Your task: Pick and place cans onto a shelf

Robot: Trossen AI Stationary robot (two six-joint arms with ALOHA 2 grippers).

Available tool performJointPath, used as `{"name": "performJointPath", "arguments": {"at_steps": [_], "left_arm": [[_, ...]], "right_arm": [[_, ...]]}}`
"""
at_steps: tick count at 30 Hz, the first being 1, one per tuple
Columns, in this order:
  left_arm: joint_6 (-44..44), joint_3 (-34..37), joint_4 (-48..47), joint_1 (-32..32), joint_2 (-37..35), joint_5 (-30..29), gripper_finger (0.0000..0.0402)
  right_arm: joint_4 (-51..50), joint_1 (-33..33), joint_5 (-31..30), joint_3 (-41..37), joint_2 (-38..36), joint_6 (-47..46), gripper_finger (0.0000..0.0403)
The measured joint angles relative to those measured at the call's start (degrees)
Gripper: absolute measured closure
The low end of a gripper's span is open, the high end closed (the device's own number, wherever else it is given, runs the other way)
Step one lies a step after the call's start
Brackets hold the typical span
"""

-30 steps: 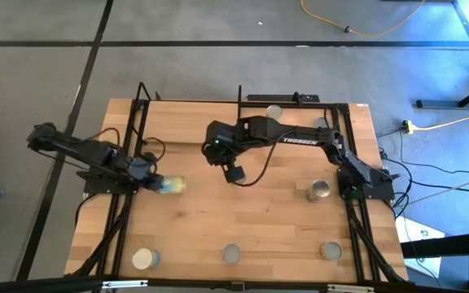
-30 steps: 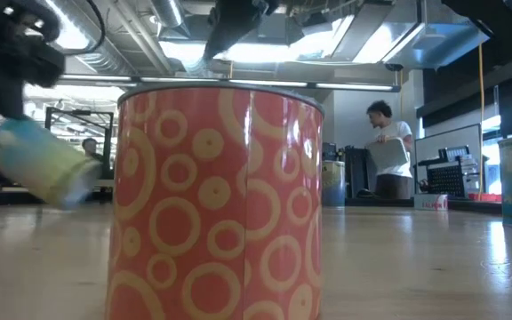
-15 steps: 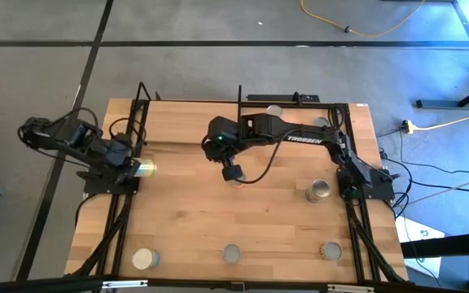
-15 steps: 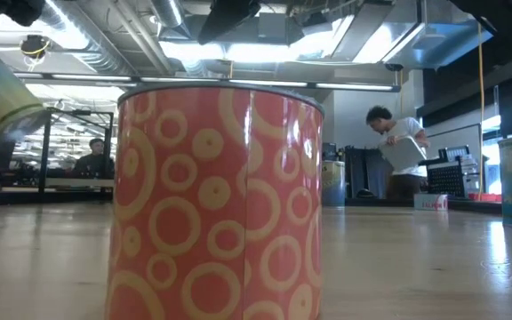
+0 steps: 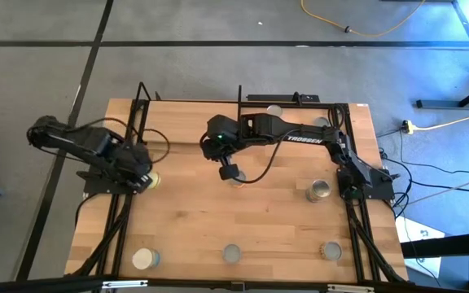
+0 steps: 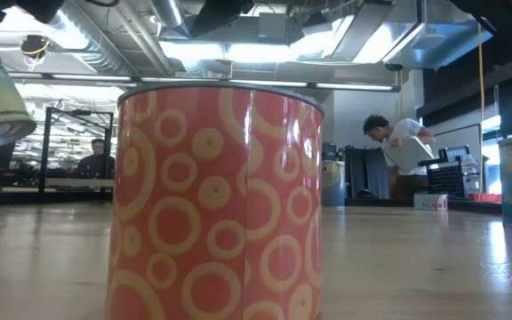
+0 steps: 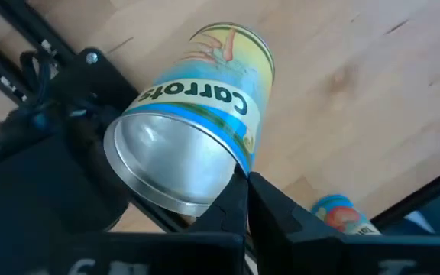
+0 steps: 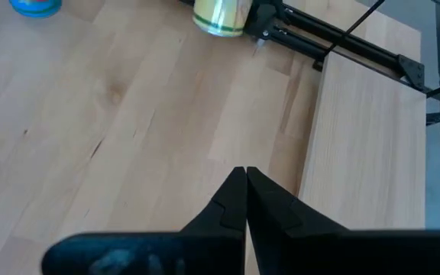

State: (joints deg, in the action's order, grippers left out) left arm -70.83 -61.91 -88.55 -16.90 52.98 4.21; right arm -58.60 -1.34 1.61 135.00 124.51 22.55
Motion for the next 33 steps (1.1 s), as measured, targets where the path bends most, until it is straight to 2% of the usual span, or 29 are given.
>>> {"name": "performJointPath", "arguments": {"at_steps": [20,33], "left_arm": [[14.7,0.0,11.9,0.0,21.4,1.4,0.0402],[22.1,0.0,16.6,0.0,29.8,5.1,0.0401]], "right_arm": [[0.6,0.0,0.0,0.0,0.0,0.0,0.0393],[0.5,0.0,0.0,0.0,0.0,0.1,0.0393]]}}
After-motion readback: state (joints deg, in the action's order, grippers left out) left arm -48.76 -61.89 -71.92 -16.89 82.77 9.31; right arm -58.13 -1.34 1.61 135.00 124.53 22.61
